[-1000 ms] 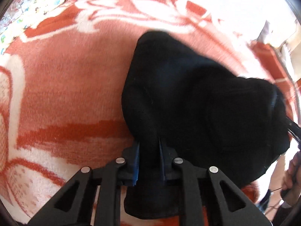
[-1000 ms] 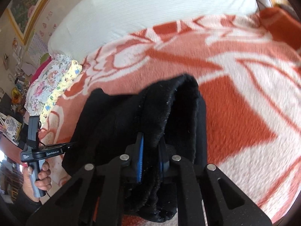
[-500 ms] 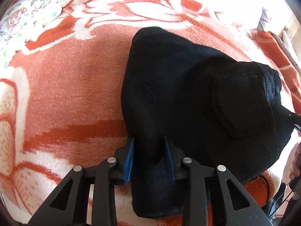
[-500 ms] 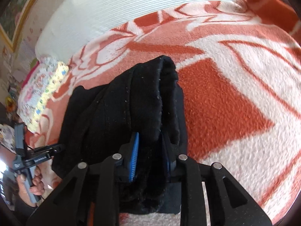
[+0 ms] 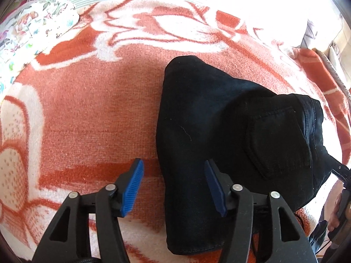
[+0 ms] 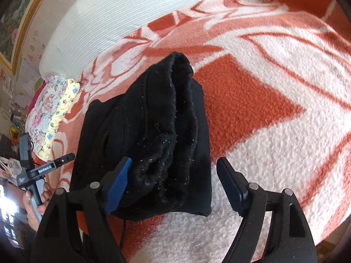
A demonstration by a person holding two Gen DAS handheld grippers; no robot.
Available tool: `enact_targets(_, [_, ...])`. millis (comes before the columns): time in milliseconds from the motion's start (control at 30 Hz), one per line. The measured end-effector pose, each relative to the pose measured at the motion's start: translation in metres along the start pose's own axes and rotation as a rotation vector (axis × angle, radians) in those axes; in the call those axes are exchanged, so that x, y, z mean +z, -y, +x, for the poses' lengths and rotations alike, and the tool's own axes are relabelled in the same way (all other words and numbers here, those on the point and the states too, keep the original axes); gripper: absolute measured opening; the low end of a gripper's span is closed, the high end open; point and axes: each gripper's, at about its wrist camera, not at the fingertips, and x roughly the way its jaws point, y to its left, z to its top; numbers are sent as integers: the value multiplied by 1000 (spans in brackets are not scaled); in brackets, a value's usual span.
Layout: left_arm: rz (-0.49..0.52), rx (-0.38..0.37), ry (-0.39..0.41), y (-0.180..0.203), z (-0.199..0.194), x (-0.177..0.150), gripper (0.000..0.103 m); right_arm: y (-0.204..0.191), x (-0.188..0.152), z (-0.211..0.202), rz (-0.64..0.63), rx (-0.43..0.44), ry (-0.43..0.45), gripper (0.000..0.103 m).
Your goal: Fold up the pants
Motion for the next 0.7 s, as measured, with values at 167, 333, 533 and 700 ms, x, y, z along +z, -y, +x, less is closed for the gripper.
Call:
enact_targets(167, [-7, -12, -22, -1, 9, 2, 61, -1, -1, 8, 24, 20, -14, 80])
enact_targets(333, [-8, -24, -52, 3, 25, 5, 62, 0, -1, 17, 50, 20, -25, 82])
enact_targets(533, [4, -34, -99, 12, 52, 12, 68, 11, -2, 26, 113, 54, -35, 85])
enact_targets(700, [-20, -42, -91, 19, 61, 11, 74, -6, 3, 37, 30, 44, -57, 87])
